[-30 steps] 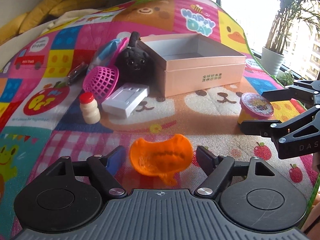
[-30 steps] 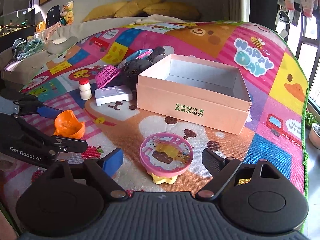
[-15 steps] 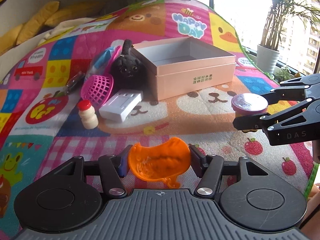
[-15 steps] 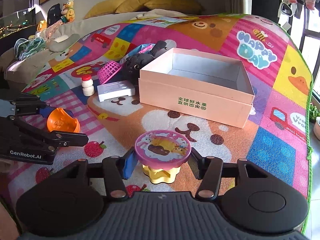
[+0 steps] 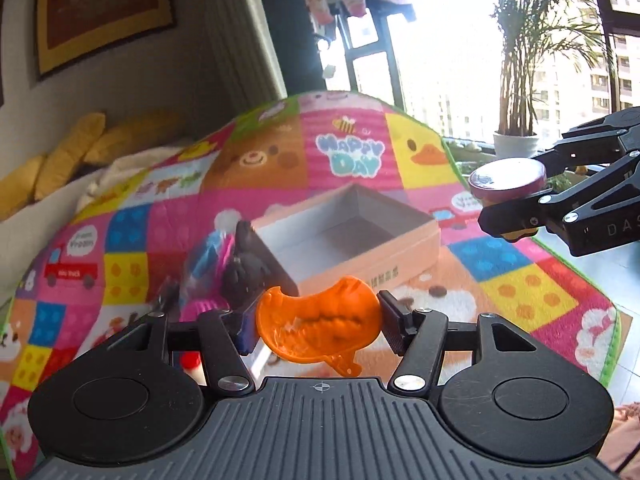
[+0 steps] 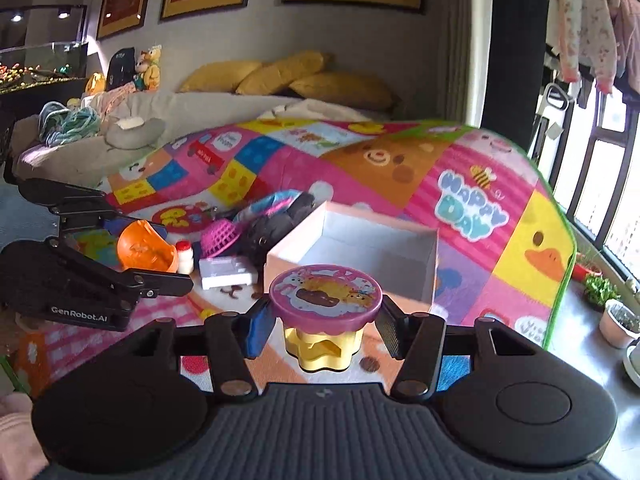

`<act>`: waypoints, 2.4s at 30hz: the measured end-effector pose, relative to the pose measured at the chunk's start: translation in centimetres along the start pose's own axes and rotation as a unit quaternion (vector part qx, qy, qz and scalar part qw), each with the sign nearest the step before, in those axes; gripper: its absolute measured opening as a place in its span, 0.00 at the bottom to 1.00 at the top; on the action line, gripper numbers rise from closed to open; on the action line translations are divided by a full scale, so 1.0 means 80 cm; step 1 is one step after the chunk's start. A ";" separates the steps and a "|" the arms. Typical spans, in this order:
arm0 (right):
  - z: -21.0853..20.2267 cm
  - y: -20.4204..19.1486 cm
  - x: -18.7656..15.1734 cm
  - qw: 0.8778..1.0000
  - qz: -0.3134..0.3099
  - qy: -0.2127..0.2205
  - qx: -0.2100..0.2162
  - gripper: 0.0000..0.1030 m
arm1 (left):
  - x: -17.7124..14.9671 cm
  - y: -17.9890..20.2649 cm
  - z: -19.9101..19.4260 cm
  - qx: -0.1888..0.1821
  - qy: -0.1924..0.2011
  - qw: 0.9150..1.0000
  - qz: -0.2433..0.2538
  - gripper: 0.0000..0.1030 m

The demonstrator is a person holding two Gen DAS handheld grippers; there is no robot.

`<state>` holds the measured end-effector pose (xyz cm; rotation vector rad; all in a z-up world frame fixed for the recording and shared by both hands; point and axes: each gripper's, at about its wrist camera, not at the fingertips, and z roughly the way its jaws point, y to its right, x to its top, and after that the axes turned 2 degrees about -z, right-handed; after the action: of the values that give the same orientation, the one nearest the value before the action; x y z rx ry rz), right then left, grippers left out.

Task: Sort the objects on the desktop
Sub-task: 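Drop the orange bowl into the pink box with the left gripper while the right places the container there, then grasp the white plastic tray with the left gripper and lift it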

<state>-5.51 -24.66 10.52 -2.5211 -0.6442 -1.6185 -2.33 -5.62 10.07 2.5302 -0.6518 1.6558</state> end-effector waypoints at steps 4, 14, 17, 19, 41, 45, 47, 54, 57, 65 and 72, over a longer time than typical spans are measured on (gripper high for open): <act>0.003 0.028 0.043 0.999 0.007 0.042 -0.017 0.53 | 0.050 -0.003 0.041 -0.003 0.030 0.999 0.013 0.62; 0.134 0.129 0.153 0.991 0.112 0.066 -0.044 0.74 | 0.109 -0.066 0.192 -0.035 0.038 0.994 -0.100 0.95; 0.151 0.136 0.139 0.988 0.129 0.073 -0.043 0.82 | 0.082 -0.096 0.173 -0.002 0.036 0.994 -0.102 0.98; 0.149 0.137 0.121 0.986 0.135 0.086 -0.047 0.91 | 0.056 -0.112 0.153 0.042 0.030 0.995 -0.082 0.99; 0.244 -0.178 0.004 0.976 -0.197 -0.050 0.075 0.51 | -0.102 -0.209 0.012 0.160 -0.047 0.968 -0.186 1.00; 0.238 -0.166 -0.002 0.974 -0.200 -0.069 0.078 0.50 | -0.102 -0.193 0.021 0.108 -0.052 0.978 -0.173 1.00; 0.227 -0.147 -0.004 0.979 -0.177 -0.075 0.075 0.50 | -0.098 -0.166 0.035 0.071 -0.051 0.986 -0.139 1.00; 0.160 -0.064 -0.011 0.996 -0.072 -0.045 0.023 0.58 | -0.080 -0.091 0.089 -0.039 -0.079 0.994 -0.060 0.76; 0.141 -0.036 -0.021 0.999 -0.037 -0.036 0.000 0.63 | -0.078 -0.084 0.121 -0.001 -0.091 0.995 -0.047 0.88; 0.132 -0.014 -0.047 0.999 0.023 -0.033 0.016 0.69 | -0.076 -0.119 0.174 0.010 -0.140 0.984 -0.110 0.60; 0.131 -0.011 -0.059 0.998 0.045 -0.039 0.015 0.77 | -0.072 -0.086 0.114 -0.011 -0.118 0.991 -0.061 0.52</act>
<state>1.40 -22.33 1.64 -2.5634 -0.5476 -1.4776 6.14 0.10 2.39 2.7136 -0.5132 1.3180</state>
